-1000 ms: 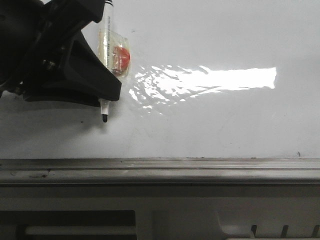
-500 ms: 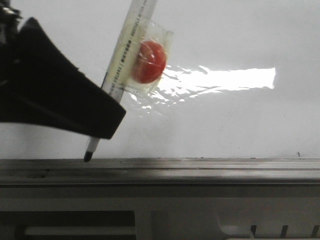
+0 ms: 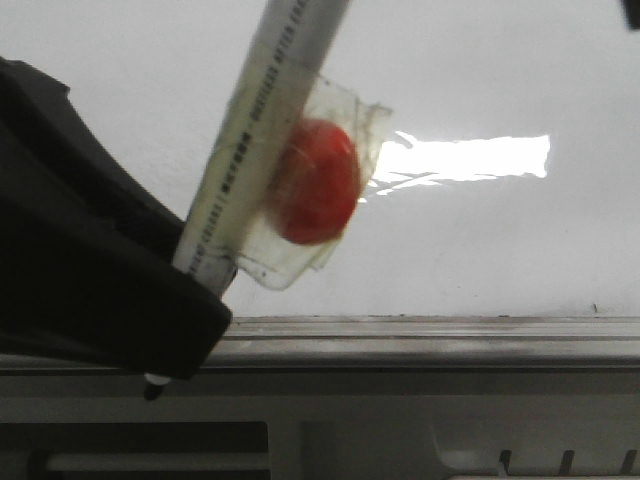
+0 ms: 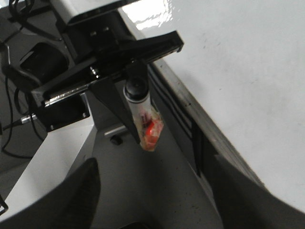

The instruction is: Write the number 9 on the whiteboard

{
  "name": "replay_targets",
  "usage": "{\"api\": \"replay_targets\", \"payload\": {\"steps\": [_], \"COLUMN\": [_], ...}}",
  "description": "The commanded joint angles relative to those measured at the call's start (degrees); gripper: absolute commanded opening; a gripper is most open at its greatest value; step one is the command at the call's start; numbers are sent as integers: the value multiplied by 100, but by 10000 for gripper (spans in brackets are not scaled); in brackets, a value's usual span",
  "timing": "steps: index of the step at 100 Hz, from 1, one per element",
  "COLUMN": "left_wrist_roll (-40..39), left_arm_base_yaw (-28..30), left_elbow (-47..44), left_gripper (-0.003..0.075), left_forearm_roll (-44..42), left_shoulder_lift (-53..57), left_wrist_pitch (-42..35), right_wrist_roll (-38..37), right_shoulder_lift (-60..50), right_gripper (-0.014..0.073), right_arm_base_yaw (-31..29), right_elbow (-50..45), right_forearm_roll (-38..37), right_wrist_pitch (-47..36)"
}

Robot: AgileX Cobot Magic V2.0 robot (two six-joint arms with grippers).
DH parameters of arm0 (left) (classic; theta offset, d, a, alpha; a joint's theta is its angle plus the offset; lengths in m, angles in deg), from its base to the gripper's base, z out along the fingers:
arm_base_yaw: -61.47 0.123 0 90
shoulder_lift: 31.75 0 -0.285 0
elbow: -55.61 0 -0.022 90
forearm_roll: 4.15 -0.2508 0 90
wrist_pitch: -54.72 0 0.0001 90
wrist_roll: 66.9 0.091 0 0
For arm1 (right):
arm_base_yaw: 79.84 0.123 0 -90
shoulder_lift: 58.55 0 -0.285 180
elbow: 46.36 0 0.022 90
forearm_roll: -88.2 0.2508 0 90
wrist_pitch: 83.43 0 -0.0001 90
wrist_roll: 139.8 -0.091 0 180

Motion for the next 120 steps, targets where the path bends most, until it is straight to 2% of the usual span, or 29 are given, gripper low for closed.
{"api": "replay_targets", "payload": {"steps": [1, 25, 45, 52, 67, 76, 81, 86, 95, 103, 108, 120], "left_wrist_roll": [116, 126, 126, 126, 126, 88, -75, -371, -1119, -1768, -2041, -2374], "left_arm_base_yaw": [-41, -41, -41, -41, -41, -41, -41, -1, 172, 419, 586, 1058], "left_elbow": [137, 137, 137, 137, 137, 137, 137, 137, 137, 137, 137, 137], "left_gripper": [-18, -18, -18, -18, -18, -13, 16, 78, 244, 372, 405, 404], "left_forearm_roll": [416, 453, 453, 479, 537, 688, 737, 693, 396, -9, -278, -540], "left_shoulder_lift": [94, 94, 94, 94, 94, 115, 187, 333, 748, 1254, 1586, 2320], "left_wrist_pitch": [36, 8, 8, 8, 8, 8, 8, 22, 84, 85, 85, 15], "right_wrist_roll": [193, 393, 393, 393, 393, 393, 393, 382, 231, -300, -778, -1983], "right_shoulder_lift": [475, 1493, 1935, 1939, 1939, 1943, 1943, 1930, 1848, 1833, 1847, 1897], "right_gripper": [438, 437, 419, 322, -73, -64, -64, -64, -64, -64, -64, -64], "right_arm_base_yaw": [294, 1278, 1663, 1679, 1679, 1679, 1679, 1679, 1601, 1517, 1473, 1474], "right_elbow": [324, 745, 822, 822, 822, 822, 822, 822, 854, 1085, 1320, 2098], "right_forearm_roll": [366, 366, 452, 503, 524, 511, 401, 198, -129, -735, -1396, -2895], "right_wrist_pitch": [-321, -1086, -1949, -1981, -1955, -1831, -1774, -1697, -1547, -1256, -908, -76]}}
